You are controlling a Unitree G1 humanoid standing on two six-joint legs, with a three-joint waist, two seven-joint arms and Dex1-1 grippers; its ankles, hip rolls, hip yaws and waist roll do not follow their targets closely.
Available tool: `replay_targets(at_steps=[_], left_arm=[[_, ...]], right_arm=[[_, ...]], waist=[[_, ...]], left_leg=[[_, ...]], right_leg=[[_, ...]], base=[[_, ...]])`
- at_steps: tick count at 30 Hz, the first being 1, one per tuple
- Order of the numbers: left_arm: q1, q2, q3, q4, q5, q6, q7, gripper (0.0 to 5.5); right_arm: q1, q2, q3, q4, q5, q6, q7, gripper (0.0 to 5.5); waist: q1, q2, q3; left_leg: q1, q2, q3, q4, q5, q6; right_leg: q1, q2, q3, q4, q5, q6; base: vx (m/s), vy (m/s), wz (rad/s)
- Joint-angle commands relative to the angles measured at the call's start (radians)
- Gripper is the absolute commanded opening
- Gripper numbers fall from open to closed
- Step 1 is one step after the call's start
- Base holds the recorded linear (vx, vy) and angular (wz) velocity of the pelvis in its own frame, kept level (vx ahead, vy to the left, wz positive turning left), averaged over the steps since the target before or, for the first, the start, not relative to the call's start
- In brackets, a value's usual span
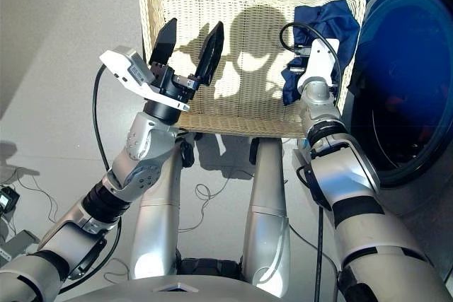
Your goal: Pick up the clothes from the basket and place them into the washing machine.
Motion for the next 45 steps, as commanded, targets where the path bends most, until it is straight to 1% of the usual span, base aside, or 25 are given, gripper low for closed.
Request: replay_targets(at_steps=[1,5,8,9,11,13,16,19,20,23,24,25,27,28,29,30,34,35,36,37,38,39,43,44,45], left_arm=[[-0.01,-0.001,0.032,-0.107,0.054,-0.033,-0.02,5.5],[0.003,0.003,0.059,-0.124,0.059,-0.034,-0.012,5.5],[0.025,0.014,0.079,-0.126,0.065,-0.035,-0.006,5.5],[0.029,0.017,0.083,-0.127,0.066,-0.036,-0.004,5.5],[0.042,0.021,0.097,-0.131,0.068,-0.041,0.0,5.5],[0.048,0.025,0.103,-0.135,0.069,-0.047,0.005,5.5],[0.055,0.027,0.11,-0.138,0.081,-0.058,0.017,5.5],[0.052,0.039,0.108,-0.138,0.088,-0.067,0.027,5.5],[0.051,0.043,0.105,-0.141,0.089,-0.068,0.032,5.5],[0.043,0.047,0.099,-0.144,0.087,-0.072,0.04,5.5],[0.042,0.047,0.097,-0.145,0.084,-0.071,0.041,5.5],[0.035,0.049,0.094,-0.146,0.085,-0.072,0.044,5.5],[0.029,0.049,0.087,-0.15,0.08,-0.074,0.046,5.5],[0.027,0.049,0.085,-0.152,0.08,-0.075,0.048,5.5],[0.029,0.05,0.08,-0.151,0.078,-0.075,0.049,5.5],[0.021,0.052,0.078,-0.152,0.078,-0.075,0.051,5.5],[0.01,0.06,0.064,-0.153,0.075,-0.078,0.055,5.5],[0.013,0.063,0.058,-0.155,0.073,-0.079,0.055,5.5],[0.007,0.064,0.056,-0.158,0.07,-0.08,0.056,5.5],[0.003,0.069,0.055,-0.158,0.07,-0.08,0.059,5.5],[0.006,0.072,0.051,-0.161,0.066,-0.081,0.058,5.5],[0.004,0.075,0.051,-0.162,0.063,-0.08,0.059,5.5],[0.002,0.084,0.044,-0.167,0.056,-0.079,0.058,5.5],[0.005,0.084,0.042,-0.168,0.055,-0.079,0.059,5.5],[0.005,0.085,0.042,-0.17,0.056,-0.079,0.058,5.5]], right_arm=[[0.03,-0.044,-0.003,-0.04,0.055,-0.032,-0.025,0.0],[0.116,-0.013,-0.001,-0.213,0.092,-0.077,-0.035,0.0],[0.23,-0.009,-0.026,-0.418,0.111,-0.124,-0.054,0.0],[0.258,-0.009,-0.038,-0.461,0.105,-0.13,-0.06,0.0],[0.337,-0.019,-0.083,-0.58,0.072,-0.167,-0.097,0.0],[0.4,-0.017,-0.141,-0.67,0.026,-0.193,-0.15,0.0],[0.49,-0.023,-0.25,-0.749,-0.094,-0.23,-0.274,0.0],[0.522,-0.024,-0.325,-0.708,-0.174,-0.246,-0.392,0.0],[0.519,-0.023,-0.37,-0.688,-0.185,-0.264,-0.46,0.0],[0.51,-0.026,-0.44,-0.634,-0.194,-0.271,-0.558,0.0],[0.504,-0.035,-0.461,-0.608,-0.187,-0.272,-0.579,0.0],[0.488,-0.05,-0.483,-0.581,-0.171,-0.278,-0.591,0.0],[0.468,-0.082,-0.491,-0.534,-0.159,-0.271,-0.607,0.0],[0.453,-0.101,-0.497,-0.509,-0.144,-0.271,-0.612,0.0],[0.443,-0.12,-0.5,-0.492,-0.129,-0.273,-0.612,0.0],[0.422,-0.146,-0.5,-0.469,-0.115,-0.268,-0.607,0.0],[0.341,-0.245,-0.479,-0.336,-0.041,-0.256,-0.581,0.0],[0.324,-0.271,-0.476,-0.3,-0.015,-0.249,-0.575,0.0],[0.296,-0.296,-0.466,-0.263,0.011,-0.245,-0.556,0.0],[0.275,-0.32,-0.462,-0.229,0.043,-0.242,-0.539,0.0],[0.262,-0.339,-0.453,-0.209,0.062,-0.241,-0.532,0.0],[0.24,-0.361,-0.448,-0.184,0.092,-0.241,-0.519,0.0],[0.186,-0.427,-0.425,-0.11,0.168,-0.226,-0.467,0.0],[0.185,-0.438,-0.422,-0.098,0.181,-0.222,-0.457,0.0],[0.177,-0.443,-0.413,-0.092,0.189,-0.221,-0.447,0.0]], waist=[[-0.018,0.04,-0.014],[-0.038,0.015,-0.014],[-0.058,-0.005,-0.014],[-0.06,-0.008,-0.014],[-0.072,-0.015,-0.014],[-0.078,-0.019,-0.014],[-0.088,-0.024,-0.014],[-0.089,-0.02,-0.014],[-0.092,-0.016,-0.014],[-0.089,-0.01,-0.014],[-0.089,-0.009,-0.014],[-0.087,-0.008,-0.014],[-0.084,-0.006,-0.014],[-0.082,-0.005,-0.014],[-0.08,-0.004,-0.014],[-0.079,-0.003,-0.014],[-0.071,0.0,-0.014],[-0.068,0.0,-0.014],[-0.065,0.002,-0.014],[-0.064,0.004,-0.014],[-0.062,0.005,-0.014],[-0.06,0.007,-0.014],[-0.056,0.012,-0.014],[-0.055,0.014,-0.014],[-0.053,0.016,-0.014]], left_leg=[[0.018,0.032,0.011,0.104,-0.11,-0.032],[0.017,0.03,0.009,0.101,-0.107,-0.03],[0.016,0.031,0.009,0.097,-0.106,-0.03],[0.017,0.031,0.008,0.097,-0.106,-0.03],[0.016,0.03,0.006,0.097,-0.107,-0.028],[0.02,0.029,0.004,0.096,-0.109,-0.025],[0.024,0.027,0.002,0.097,-0.114,-0.022],[0.025,0.025,0.0,0.105,-0.121,-0.02],[0.025,0.023,0.0,0.108,-0.123,-0.019],[0.028,0.022,-0.001,0.111,-0.13,-0.019],[0.029,0.022,-0.001,0.114,-0.131,-0.019],[0.023,0.02,-0.001,0.107,-0.121,-0.017],[0.023,0.019,-0.002,0.108,-0.121,-0.018],[0.024,0.02,-0.001,0.108,-0.122,-0.018],[0.032,0.02,-0.002,0.115,-0.134,-0.02],[0.026,0.02,-0.002,0.109,-0.124,-0.019],[0.028,0.02,0.001,0.106,-0.123,-0.021],[0.036,0.021,-0.001,0.112,-0.134,-0.024],[0.028,0.021,-0.001,0.108,-0.124,-0.024],[0.028,0.021,-0.001,0.109,-0.124,-0.024],[0.035,0.022,-0.002,0.114,-0.136,-0.027],[0.028,0.022,-0.001,0.108,-0.124,-0.027],[0.023,0.023,-0.001,0.109,-0.122,-0.03],[0.029,0.024,-0.002,0.113,-0.132,-0.032],[0.03,0.024,-0.001,0.113,-0.131,-0.032]], right_leg=[[0.045,-0.012,-0.029,-0.079,0.037,0.041],[0.05,-0.01,-0.031,-0.089,0.041,0.039],[0.053,-0.009,-0.03,-0.099,0.045,0.041],[0.053,-0.009,-0.03,-0.099,0.045,0.041],[0.052,-0.011,-0.029,-0.1,0.045,0.041],[0.057,-0.012,-0.029,-0.099,0.044,0.042],[0.063,-0.012,-0.025,-0.1,0.041,0.044],[0.065,-0.011,-0.023,-0.095,0.035,0.046],[0.067,-0.011,-0.021,-0.093,0.032,0.046],[0.068,-0.01,-0.019,-0.087,0.027,0.047],[0.07,-0.01,-0.018,-0.087,0.026,0.048],[0.063,-0.011,-0.017,-0.093,0.036,0.048],[0.064,-0.011,-0.017,-0.094,0.037,0.049],[0.065,-0.012,-0.017,-0.094,0.036,0.049],[0.073,-0.011,-0.017,-0.088,0.025,0.05],[0.067,-0.011,-0.015,-0.095,0.036,0.05],[0.071,-0.014,-0.016,-0.099,0.038,0.051],[0.077,-0.015,-0.016,-0.09,0.025,0.052],[0.07,-0.015,-0.015,-0.095,0.037,0.052],[0.069,-0.015,-0.013,-0.094,0.037,0.052],[0.076,-0.016,-0.015,-0.089,0.026,0.053],[0.07,-0.017,-0.015,-0.097,0.039,0.054],[0.069,-0.019,-0.014,-0.1,0.042,0.054],[0.075,-0.019,-0.015,-0.095,0.032,0.054],[0.075,-0.019,-0.015,-0.096,0.032,0.054]], base=[[0.0,0.0,0.0],[0.0,0.0,0.0],[0.0,0.0,0.0],[0.0,0.0,0.0],[0.0,0.0,0.0],[0.0,0.0,0.0],[0.0,0.0,0.0],[0.0,0.0,0.0],[0.0,0.0,0.0],[0.0,0.0,0.0],[0.0,0.0,0.0],[0.0,0.0,0.0],[0.0,0.0,0.0],[0.0,0.0,0.0],[0.0,0.0,0.0],[0.0,0.0,0.0],[0.0,0.0,0.0],[0.0,0.0,0.0],[0.0,0.0,0.0],[0.0,0.0,0.0],[0.0,0.0,0.0],[0.0,0.0,0.0],[0.0,0.0,0.0],[0.0,0.0,0.0],[0.0,0.0,0.0]])
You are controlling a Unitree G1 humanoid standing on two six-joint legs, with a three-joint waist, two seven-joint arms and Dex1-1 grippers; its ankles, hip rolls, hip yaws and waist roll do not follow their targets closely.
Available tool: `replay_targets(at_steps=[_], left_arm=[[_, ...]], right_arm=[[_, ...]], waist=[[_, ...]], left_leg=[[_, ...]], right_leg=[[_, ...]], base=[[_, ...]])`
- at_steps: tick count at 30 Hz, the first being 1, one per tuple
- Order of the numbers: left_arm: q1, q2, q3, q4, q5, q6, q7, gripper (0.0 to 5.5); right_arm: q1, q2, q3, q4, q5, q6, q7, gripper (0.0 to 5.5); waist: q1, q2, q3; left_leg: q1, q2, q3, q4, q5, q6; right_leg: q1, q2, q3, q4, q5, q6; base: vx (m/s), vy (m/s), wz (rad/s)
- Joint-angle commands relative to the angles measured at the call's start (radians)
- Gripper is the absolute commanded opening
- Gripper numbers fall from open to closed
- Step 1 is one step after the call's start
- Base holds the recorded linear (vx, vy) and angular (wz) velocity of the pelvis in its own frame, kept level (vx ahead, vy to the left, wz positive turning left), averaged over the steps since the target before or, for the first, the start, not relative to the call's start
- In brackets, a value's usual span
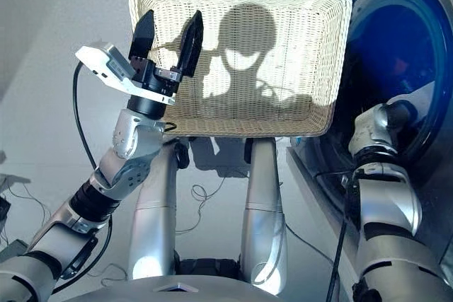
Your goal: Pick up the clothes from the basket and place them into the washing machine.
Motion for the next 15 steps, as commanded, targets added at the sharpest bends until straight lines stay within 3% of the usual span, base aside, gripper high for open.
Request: replay_targets(at_steps=[1,2,9,15], left_arm=[[-0.003,-0.001,0.0,-0.124,0.038,-0.061,-0.007,5.5],[-0.004,-0.001,0.001,-0.125,0.038,-0.061,-0.007,5.5],[-0.012,-0.009,0.004,-0.117,0.041,-0.062,-0.01,5.5],[-0.007,-0.024,0.022,-0.111,0.043,-0.058,-0.007,5.5]], right_arm=[[-0.03,-0.198,0.046,0.003,0.05,-0.027,0.032,0.09],[-0.03,-0.199,0.05,0.008,0.059,-0.025,0.043,5.5],[-0.015,-0.15,0.07,-0.027,0.067,-0.037,0.077,5.5],[0.045,-0.016,0.078,-0.219,0.0,-0.085,0.047,5.5]], waist=[[-0.01,0.03,-0.016],[-0.01,0.03,-0.016],[-0.014,0.027,-0.016],[-0.024,0.02,-0.016]], left_leg=[[0.034,0.038,0.009,0.109,-0.126,-0.043],[0.035,0.038,0.009,0.108,-0.125,-0.044],[0.04,0.039,0.011,0.1,-0.122,-0.042],[0.043,0.042,0.022,0.093,-0.122,-0.039]], right_leg=[[0.055,0.0,-0.004,-0.074,0.035,0.035],[0.055,0.0,-0.004,-0.075,0.035,0.034],[0.059,0.004,-0.007,-0.08,0.037,0.033],[0.054,0.009,-0.001,-0.085,0.04,0.033]], base=[[0.0,0.0,0.0],[0.0,0.0,0.0],[0.0,0.0,0.0],[0.0,0.0,0.0]])
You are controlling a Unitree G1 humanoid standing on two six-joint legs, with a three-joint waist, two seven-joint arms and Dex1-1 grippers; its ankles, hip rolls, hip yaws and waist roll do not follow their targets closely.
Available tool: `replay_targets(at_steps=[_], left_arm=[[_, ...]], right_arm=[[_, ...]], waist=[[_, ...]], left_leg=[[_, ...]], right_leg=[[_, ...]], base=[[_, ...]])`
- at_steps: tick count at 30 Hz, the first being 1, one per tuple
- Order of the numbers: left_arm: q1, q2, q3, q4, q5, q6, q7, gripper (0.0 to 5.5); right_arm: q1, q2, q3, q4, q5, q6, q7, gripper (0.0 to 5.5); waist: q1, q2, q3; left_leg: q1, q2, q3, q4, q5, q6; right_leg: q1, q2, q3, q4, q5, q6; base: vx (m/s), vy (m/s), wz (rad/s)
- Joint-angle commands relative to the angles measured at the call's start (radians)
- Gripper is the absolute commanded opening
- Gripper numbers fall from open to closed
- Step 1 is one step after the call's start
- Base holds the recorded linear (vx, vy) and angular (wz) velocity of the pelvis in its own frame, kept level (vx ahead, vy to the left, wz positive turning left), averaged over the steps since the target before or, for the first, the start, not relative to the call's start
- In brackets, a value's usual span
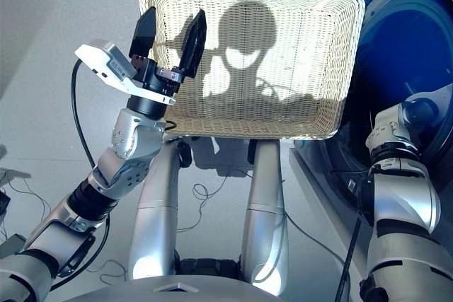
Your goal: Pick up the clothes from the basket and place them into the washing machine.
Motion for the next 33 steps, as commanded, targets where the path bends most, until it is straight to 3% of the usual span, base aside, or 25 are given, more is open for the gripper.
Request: replay_targets(at_steps=[1,7,11,14,19,26,30,33], left_arm=[[0.003,-0.024,0.03,-0.104,0.042,-0.059,-0.007,5.5],[0.016,-0.044,0.039,-0.095,0.042,-0.059,-0.021,5.5],[0.024,-0.044,0.041,-0.09,0.027,-0.064,-0.059,5.5],[0.033,-0.042,0.042,-0.095,0.014,-0.06,-0.083,5.5],[0.067,-0.028,0.053,-0.103,0.006,-0.044,-0.135,5.5],[0.105,-0.024,0.072,-0.11,0.02,-0.042,-0.166,5.5],[0.125,-0.009,0.127,-0.062,0.137,-0.049,-0.117,5.5],[0.164,0.019,0.158,-0.011,0.217,-0.054,-0.104,5.5]], right_arm=[[0.036,0.02,0.044,-0.154,-0.075,-0.087,-0.028,5.5],[0.156,0.141,0.072,-0.399,-0.229,-0.098,-0.033,5.5],[0.19,0.187,0.151,-0.489,-0.294,-0.079,0.064,5.5],[0.2,0.193,0.21,-0.535,-0.27,-0.068,0.171,5.5],[0.215,0.123,0.373,-0.595,-0.283,-0.005,0.378,5.5],[0.276,0.121,0.399,-0.715,-0.239,-0.011,0.483,5.5],[0.366,0.15,0.37,-0.849,-0.203,-0.031,0.531,5.5],[0.431,0.182,0.327,-0.891,-0.174,-0.058,0.528,5.5]], waist=[[-0.026,0.019,-0.016],[-0.038,0.018,-0.016],[-0.036,0.023,-0.016],[-0.034,0.023,-0.016],[-0.034,0.021,-0.016],[-0.04,0.019,-0.016],[-0.048,0.009,-0.016],[-0.055,0.003,-0.016]], left_leg=[[0.054,0.045,0.021,0.081,-0.112,-0.047],[0.06,0.043,0.025,0.073,-0.107,-0.041],[0.058,0.046,0.03,0.072,-0.101,-0.037],[0.053,0.049,0.032,0.071,-0.096,-0.037],[0.057,0.051,0.035,0.06,-0.081,-0.04],[0.078,0.054,0.033,0.049,-0.072,-0.046],[0.146,0.05,0.036,-0.002,-0.059,-0.049],[0.244,0.036,0.049,-0.095,-0.036,-0.052]], right_leg=[[0.059,0.014,-0.003,-0.085,0.041,0.026],[0.058,0.02,0.004,-0.087,0.042,0.024],[0.051,0.027,0.013,-0.094,0.052,0.027],[0.049,0.029,0.014,-0.098,0.058,0.027],[0.049,0.026,0.014,-0.102,0.069,0.027],[0.071,0.023,0.006,-0.105,0.072,0.026],[0.138,0.021,-0.003,-0.144,0.082,0.034],[0.238,0.011,-0.013,-0.238,0.112,0.049]], base=[[0.0,0.0,0.0],[0.0,0.0,0.0],[0.0,0.0,0.0],[0.0,0.0,0.0],[0.0,0.0,0.0],[0.0,0.0,0.0],[0.016,-0.001,-0.01],[0.084,0.016,-0.053]])
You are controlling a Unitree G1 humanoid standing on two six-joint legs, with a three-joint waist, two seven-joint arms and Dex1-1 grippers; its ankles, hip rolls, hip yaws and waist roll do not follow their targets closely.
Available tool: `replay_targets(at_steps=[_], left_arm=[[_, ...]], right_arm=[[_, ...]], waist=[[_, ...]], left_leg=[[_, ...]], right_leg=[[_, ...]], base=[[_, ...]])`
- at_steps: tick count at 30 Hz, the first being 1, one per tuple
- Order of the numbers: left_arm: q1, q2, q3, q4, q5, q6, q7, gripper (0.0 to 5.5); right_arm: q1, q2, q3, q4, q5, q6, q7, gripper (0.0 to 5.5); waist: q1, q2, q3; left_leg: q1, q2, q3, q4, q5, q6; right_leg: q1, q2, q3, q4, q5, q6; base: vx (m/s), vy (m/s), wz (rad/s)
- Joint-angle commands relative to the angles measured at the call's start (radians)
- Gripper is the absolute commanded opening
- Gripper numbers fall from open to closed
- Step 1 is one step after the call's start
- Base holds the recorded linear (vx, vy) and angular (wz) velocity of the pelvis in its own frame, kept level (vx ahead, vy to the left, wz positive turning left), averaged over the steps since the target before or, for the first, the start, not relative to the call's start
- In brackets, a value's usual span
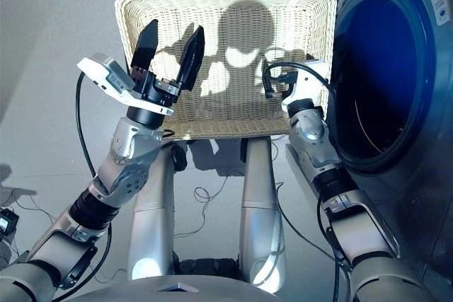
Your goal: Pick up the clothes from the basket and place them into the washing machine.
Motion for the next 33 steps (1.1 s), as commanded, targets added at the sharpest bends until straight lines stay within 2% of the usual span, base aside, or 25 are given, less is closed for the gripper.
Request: replay_targets(at_steps=[1,3,5,8,11,12,13,14,18,20,22,24,26,28,33], left_arm=[[0.03,0.039,0.058,-0.005,0.123,-0.054,0.005,5.5],[0.052,0.026,0.08,0.05,0.089,-0.059,-0.018,5.5],[0.087,0.0,0.102,0.11,0.058,-0.063,-0.047,5.5],[0.149,-0.017,0.132,0.23,0.086,-0.066,-0.076,5.5],[0.177,-0.024,0.137,0.408,0.133,-0.064,-0.11,5.5],[0.184,-0.036,0.142,0.498,0.144,-0.063,-0.115,5.5],[0.193,-0.035,0.136,0.541,0.134,-0.057,-0.124,5.5],[0.214,-0.052,0.157,0.627,0.14,-0.045,-0.124,5.5],[0.293,-0.07,0.193,0.852,0.187,-0.012,-0.147,5.5],[0.349,-0.078,0.211,0.921,0.211,-0.001,-0.155,5.5],[0.39,-0.086,0.24,1.039,0.257,0.029,-0.157,5.5],[0.413,-0.086,0.26,1.126,0.297,0.044,-0.163,5.5],[0.43,-0.083,0.256,1.222,0.375,0.074,-0.17,5.5],[0.434,-0.068,0.236,1.245,0.458,0.078,-0.183,5.5],[0.442,-0.097,0.283,1.374,0.446,0.134,-0.206,5.5]], right_arm=[[0.05,0.015,-0.078,-0.119,0.029,-0.079,0.015,5.5],[0.085,0.027,-0.09,-0.135,-0.008,-0.084,-0.002,5.5],[0.132,0.03,-0.108,-0.148,-0.038,-0.085,-0.007,5.5],[0.201,0.031,-0.121,-0.123,-0.087,-0.071,0.003,5.5],[0.271,0.057,-0.124,-0.056,-0.045,-0.042,0.068,5.5],[0.282,0.071,-0.11,0.001,-0.035,-0.03,0.094,5.5],[0.31,0.087,-0.114,0.027,-0.034,-0.021,0.104,5.5],[0.325,0.095,-0.102,0.079,-0.041,-0.012,0.113,5.5],[0.405,0.152,-0.098,0.264,-0.083,0.045,0.144,5.5],[0.448,0.17,-0.104,0.346,-0.091,0.068,0.172,5.5],[0.479,0.187,-0.114,0.472,-0.116,0.091,0.191,5.5],[0.511,0.194,-0.128,0.515,-0.135,0.107,0.197,5.5],[0.521,0.214,-0.162,0.644,-0.124,0.136,0.205,5.5],[0.527,0.226,-0.199,0.778,-0.157,0.158,0.194,5.5],[0.542,0.267,-0.286,0.954,-0.159,0.209,0.186,5.5]], waist=[[-0.013,0.001,-0.016],[-0.021,-0.003,-0.016],[-0.027,-0.008,-0.016],[-0.027,-0.02,-0.016],[-0.019,-0.036,-0.023],[-0.016,-0.043,-0.037],[-0.012,-0.047,-0.058],[-0.009,-0.051,-0.078],[-0.003,-0.071,-0.175],[0.0,-0.076,-0.222],[0.004,-0.075,-0.274],[0.003,-0.074,-0.319],[0.0,-0.072,-0.366],[-0.002,-0.07,-0.395],[-0.001,-0.067,-0.444]], left_leg=[[0.141,0.009,0.024,-0.052,-0.034,-0.034],[0.224,-0.005,0.029,-0.13,-0.008,-0.034],[0.313,-0.016,0.029,-0.188,-0.001,-0.033],[0.458,-0.036,0.03,-0.282,0.027,-0.035],[0.588,-0.034,0.028,-0.345,0.039,-0.034],[0.625,-0.028,0.028,-0.368,0.044,-0.038],[0.647,-0.028,0.018,-0.375,0.046,-0.037],[0.677,-0.023,0.014,-0.399,0.054,-0.041],[0.774,-0.017,0.016,-0.474,0.075,-0.046],[0.818,-0.02,0.015,-0.517,0.083,-0.044],[0.859,-0.024,0.016,-0.564,0.093,-0.045],[0.898,-0.029,0.02,-0.611,0.099,-0.046],[0.921,-0.033,0.022,-0.621,0.085,-0.046],[0.943,-0.032,0.021,-0.621,0.078,-0.047],[0.991,-0.031,0.021,-0.621,0.063,-0.042]], right_leg=[[0.168,-0.017,-0.03,-0.237,0.129,0.064],[0.252,-0.025,-0.034,-0.318,0.164,0.077],[0.335,-0.031,-0.038,-0.374,0.178,0.088],[0.476,-0.037,-0.053,-0.46,0.206,0.102],[0.608,-0.04,-0.071,-0.496,0.21,0.112],[0.647,-0.039,-0.076,-0.511,0.208,0.113],[0.674,-0.042,-0.079,-0.525,0.207,0.114],[0.709,-0.045,-0.086,-0.546,0.203,0.113],[0.82,-0.054,-0.115,-0.636,0.211,0.117],[0.862,-0.061,-0.126,-0.674,0.222,0.118],[0.901,-0.072,-0.136,-0.717,0.237,0.122],[0.937,-0.082,-0.144,-0.759,0.249,0.126],[0.971,-0.092,-0.155,-0.796,0.257,0.132],[1.0,-0.092,-0.162,-0.804,0.255,0.132],[1.057,-0.095,-0.176,-0.809,0.244,0.129]], base=[[0.107,0.022,-0.052],[0.106,0.026,-0.087],[0.141,0.045,-0.14],[0.159,0.038,-0.122],[0.155,-0.004,-0.063],[0.158,-0.027,0.075],[0.146,-0.011,0.135],[0.157,-0.034,0.202],[0.13,-0.018,0.19],[0.132,-0.01,0.058],[0.149,-0.01,0.071],[0.147,-0.006,0.12],[0.142,-0.002,0.038],[0.114,-0.011,0.092],[0.082,-0.005,0.076]])
